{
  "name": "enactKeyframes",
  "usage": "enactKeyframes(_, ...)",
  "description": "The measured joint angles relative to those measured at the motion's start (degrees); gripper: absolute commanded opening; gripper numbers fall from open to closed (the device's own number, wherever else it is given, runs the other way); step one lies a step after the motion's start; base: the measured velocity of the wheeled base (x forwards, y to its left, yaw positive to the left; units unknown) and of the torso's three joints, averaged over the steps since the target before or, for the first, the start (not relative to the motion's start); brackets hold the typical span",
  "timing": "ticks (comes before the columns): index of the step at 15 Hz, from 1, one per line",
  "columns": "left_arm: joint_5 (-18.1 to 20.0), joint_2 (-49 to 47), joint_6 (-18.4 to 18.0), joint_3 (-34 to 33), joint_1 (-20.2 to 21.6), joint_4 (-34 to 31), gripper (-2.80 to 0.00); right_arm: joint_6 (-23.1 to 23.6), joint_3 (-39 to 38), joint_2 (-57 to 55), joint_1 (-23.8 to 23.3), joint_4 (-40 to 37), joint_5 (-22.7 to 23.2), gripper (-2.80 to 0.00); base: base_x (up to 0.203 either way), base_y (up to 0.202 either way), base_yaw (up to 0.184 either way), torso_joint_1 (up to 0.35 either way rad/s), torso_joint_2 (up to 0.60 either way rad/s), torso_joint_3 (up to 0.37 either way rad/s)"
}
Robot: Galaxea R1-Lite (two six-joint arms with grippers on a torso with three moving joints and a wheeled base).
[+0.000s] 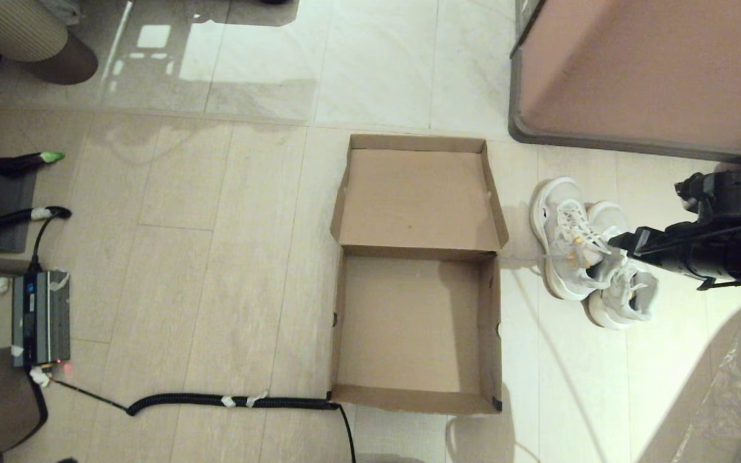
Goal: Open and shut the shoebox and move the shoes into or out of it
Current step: Put the shoes into the shoe box
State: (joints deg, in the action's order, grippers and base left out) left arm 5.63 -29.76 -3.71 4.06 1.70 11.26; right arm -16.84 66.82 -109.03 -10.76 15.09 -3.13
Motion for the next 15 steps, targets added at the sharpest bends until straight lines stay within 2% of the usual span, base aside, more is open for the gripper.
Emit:
enactKeyframes(3, -0.9, 9.59, -1.27, -0.86, -3.09, -14.02, -2.8, 2.05, -0.76, 2.56, 0.14, 0.2, 0.02, 0.0, 0.0, 0.0, 0.0, 0.0, 0.0, 0.0)
enactKeyframes(5, -1.34, 13.97, -5.59, -2.35, -3.44, -14.16, -2.8, 2.48, -1.06, 3.48, 0.11, 0.24, -0.04, 0.0, 0.0, 0.0, 0.0, 0.0, 0.0, 0.0)
enactKeyframes(7, -1.56, 19.69, -7.78, -3.21, -2.49, -12.6, -2.8, 2.5, -1.14, 4.13, 0.0, 0.26, -0.09, 0.0, 0.0, 0.0, 0.0, 0.0, 0.0, 0.0)
enactKeyframes(9, -1.71, 24.23, -7.14, -3.54, -2.05, -12.3, -2.8, 2.59, -1.03, 4.46, -0.01, 0.23, -0.09, 0.0, 0.0, 0.0, 0.0, 0.0, 0.0, 0.0)
enactKeyframes(13, -4.82, 28.83, -1.82, -3.91, -1.88, -11.68, -2.8, 2.38, 0.29, 2.94, -1.63, 0.24, -0.16, 0.0, 0.0, 0.0, 0.0, 0.0, 0.0, 0.0)
enactKeyframes(15, -5.07, 29.46, -1.24, -4.01, -1.85, -11.57, -2.8, 2.32, 1.25, 1.68, -2.16, 0.21, -0.17, 0.0, 0.0, 0.0, 0.0, 0.0, 0.0, 0.0)
